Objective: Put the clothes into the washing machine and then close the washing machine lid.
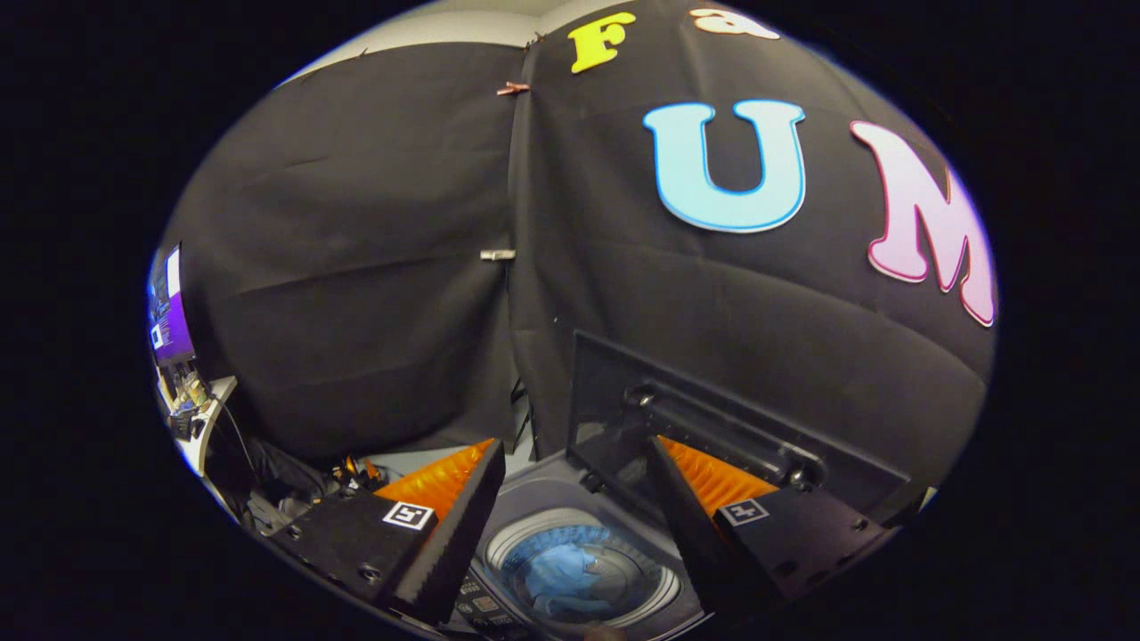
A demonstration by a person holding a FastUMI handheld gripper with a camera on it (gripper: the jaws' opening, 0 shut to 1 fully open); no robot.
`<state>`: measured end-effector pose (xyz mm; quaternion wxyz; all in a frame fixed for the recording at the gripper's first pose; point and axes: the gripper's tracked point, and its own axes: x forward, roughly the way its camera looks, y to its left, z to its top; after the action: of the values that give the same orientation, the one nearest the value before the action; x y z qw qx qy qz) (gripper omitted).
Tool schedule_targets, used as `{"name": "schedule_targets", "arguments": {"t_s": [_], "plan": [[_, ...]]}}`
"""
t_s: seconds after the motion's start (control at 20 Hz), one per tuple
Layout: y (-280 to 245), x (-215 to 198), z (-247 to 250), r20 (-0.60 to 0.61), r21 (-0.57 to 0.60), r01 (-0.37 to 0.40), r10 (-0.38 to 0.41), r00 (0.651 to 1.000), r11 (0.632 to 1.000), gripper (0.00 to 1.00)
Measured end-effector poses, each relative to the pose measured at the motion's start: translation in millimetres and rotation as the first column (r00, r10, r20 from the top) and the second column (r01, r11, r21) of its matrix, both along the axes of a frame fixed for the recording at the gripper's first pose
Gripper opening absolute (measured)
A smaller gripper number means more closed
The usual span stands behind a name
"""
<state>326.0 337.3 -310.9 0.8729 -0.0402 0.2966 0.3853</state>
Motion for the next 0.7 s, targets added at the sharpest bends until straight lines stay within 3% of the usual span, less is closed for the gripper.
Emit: {"name": "schedule_targets", "arguments": {"t_s": [0.35, 0.7], "plan": [[-43.1, 59.5, 22.0, 0.087, 0.040, 0.261, -0.263, 0.961, 0.965, 1.00], [-95.0, 106.2, 5.7, 0.091, -0.016, 0.446, -0.443, 0.892, 0.895, 1.00]]}}
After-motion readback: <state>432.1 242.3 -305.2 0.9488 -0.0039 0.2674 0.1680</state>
